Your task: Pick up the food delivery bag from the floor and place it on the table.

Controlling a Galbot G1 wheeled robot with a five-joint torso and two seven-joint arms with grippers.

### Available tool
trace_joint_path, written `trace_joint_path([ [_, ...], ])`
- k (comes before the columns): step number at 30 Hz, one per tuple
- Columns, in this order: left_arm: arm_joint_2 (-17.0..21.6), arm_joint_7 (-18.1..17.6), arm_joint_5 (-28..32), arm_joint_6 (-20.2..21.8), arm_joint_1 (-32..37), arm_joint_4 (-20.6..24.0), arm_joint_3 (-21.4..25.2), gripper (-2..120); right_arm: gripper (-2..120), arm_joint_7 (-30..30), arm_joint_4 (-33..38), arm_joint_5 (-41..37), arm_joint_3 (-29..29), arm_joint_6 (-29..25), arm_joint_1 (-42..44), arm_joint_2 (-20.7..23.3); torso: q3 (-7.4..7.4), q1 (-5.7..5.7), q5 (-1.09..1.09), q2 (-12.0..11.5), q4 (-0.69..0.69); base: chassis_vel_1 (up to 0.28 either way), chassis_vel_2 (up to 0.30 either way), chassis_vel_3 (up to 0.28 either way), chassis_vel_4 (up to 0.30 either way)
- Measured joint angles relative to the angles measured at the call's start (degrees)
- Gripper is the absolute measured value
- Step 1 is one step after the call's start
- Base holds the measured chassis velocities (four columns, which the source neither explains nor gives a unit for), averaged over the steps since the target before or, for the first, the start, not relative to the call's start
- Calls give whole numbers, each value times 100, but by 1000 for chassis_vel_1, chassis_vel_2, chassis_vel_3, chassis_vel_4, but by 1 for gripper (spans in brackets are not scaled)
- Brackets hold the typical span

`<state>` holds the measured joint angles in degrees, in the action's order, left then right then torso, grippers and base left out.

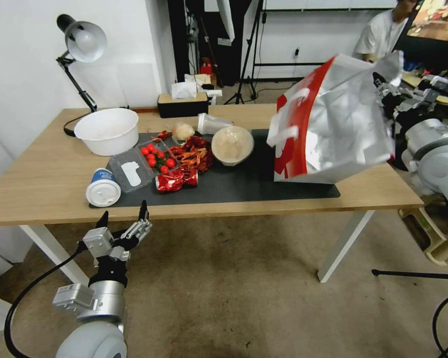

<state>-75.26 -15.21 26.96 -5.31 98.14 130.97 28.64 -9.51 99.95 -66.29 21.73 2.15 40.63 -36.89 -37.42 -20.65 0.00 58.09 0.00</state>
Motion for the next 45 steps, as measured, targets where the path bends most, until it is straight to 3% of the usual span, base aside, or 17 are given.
trace_joint_path([
  [4,9,-7,2,0,-3,-12,-5,100,65,23,-77,347,-80,-165,-75,-5,0,0,0,0,0,0,0,0,0],
  [14,34,-28,30,29,-16,-12,20,100,98,97,125,356,-12,-28,145,22,0,0,0,0,-1,0,0,0,0],
  [28,53,-47,36,-8,-30,99,46,100,100,88,440,228,79,134,387,50,0,0,-1,-1,0,0,0,0,0],
  [31,54,146,52,-319,-68,52,54,100,100,56,846,219,280,223,800,48,1,0,-1,0,0,0,0,0,0],
  [42,88,417,-28,-509,-83,-169,223,100,100,-83,1977,598,780,171,2305,-131,1,0,-1,0,-2,0,0,0,0],
  [45,27,490,-101,-603,28,-177,365,100,100,-120,2235,792,793,12,2618,-180,1,1,-2,-1,2,0,0,0,0],
])
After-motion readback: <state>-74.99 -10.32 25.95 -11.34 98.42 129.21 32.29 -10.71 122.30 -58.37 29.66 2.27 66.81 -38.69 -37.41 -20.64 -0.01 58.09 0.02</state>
